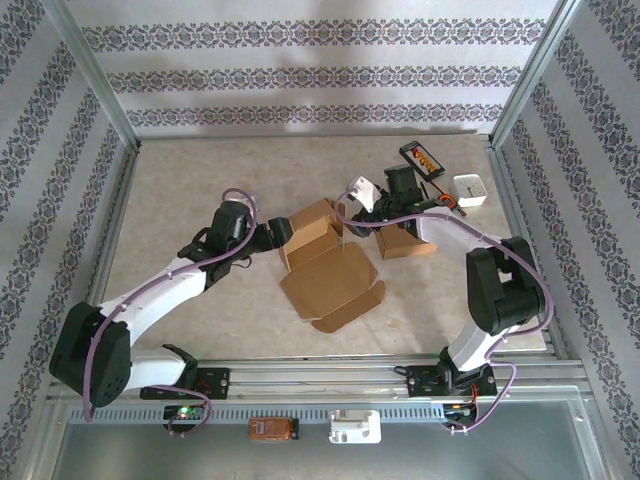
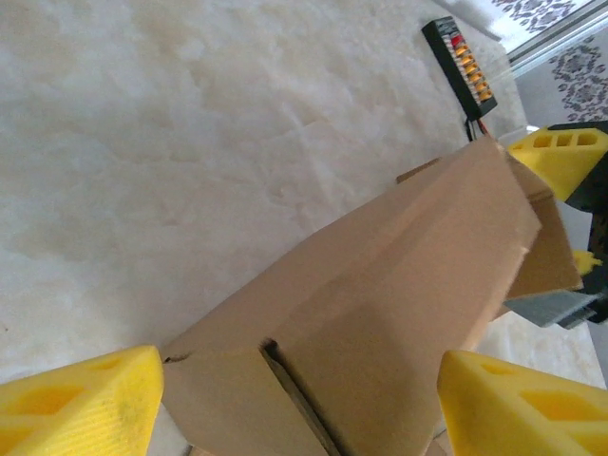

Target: Fold the paper box

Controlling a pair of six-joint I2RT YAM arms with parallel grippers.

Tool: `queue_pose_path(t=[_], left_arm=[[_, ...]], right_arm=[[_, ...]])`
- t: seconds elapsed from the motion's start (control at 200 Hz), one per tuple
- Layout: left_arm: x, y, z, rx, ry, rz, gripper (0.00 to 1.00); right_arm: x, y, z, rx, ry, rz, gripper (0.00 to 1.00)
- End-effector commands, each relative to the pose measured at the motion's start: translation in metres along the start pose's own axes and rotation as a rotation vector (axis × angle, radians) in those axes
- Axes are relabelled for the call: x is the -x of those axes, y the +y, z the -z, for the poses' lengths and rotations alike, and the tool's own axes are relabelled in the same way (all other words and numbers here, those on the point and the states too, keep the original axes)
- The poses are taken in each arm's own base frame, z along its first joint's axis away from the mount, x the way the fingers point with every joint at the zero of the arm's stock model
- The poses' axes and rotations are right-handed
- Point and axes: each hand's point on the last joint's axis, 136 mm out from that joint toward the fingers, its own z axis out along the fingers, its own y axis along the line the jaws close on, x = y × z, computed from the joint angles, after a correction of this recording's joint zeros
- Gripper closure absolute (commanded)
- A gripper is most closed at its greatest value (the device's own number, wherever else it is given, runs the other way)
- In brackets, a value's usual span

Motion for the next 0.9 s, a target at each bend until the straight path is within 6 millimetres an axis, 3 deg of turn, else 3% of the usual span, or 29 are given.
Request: queue_pose_path(t=[0.0, 0.29, 0.555, 0.894], left_arm=[[0.001, -0.01, -0.003, -0.028, 0.014, -0.028, 0.26], [-0.002, -0.009, -0.01, -0.032, 0.018, -0.027, 0.27], [-0.002, -0.008, -0.012, -0.037, 0.013, -0.024, 0.27], [0.004, -0.001, 0.001, 0.0, -0.038, -0.033, 0.26]], right_arm=[[0.013, 0.022, -0.004, 0.162, -0.062, 0.047, 0.25], [0.02, 0.045, -0.023, 0.296, -0.014, 0.052, 0.27], [0.027, 0.054, -0.047, 0.231, 0.027, 0.117, 0.26], [0.041, 0.068, -0.067, 0.182, 0.075, 0.031, 0.4]])
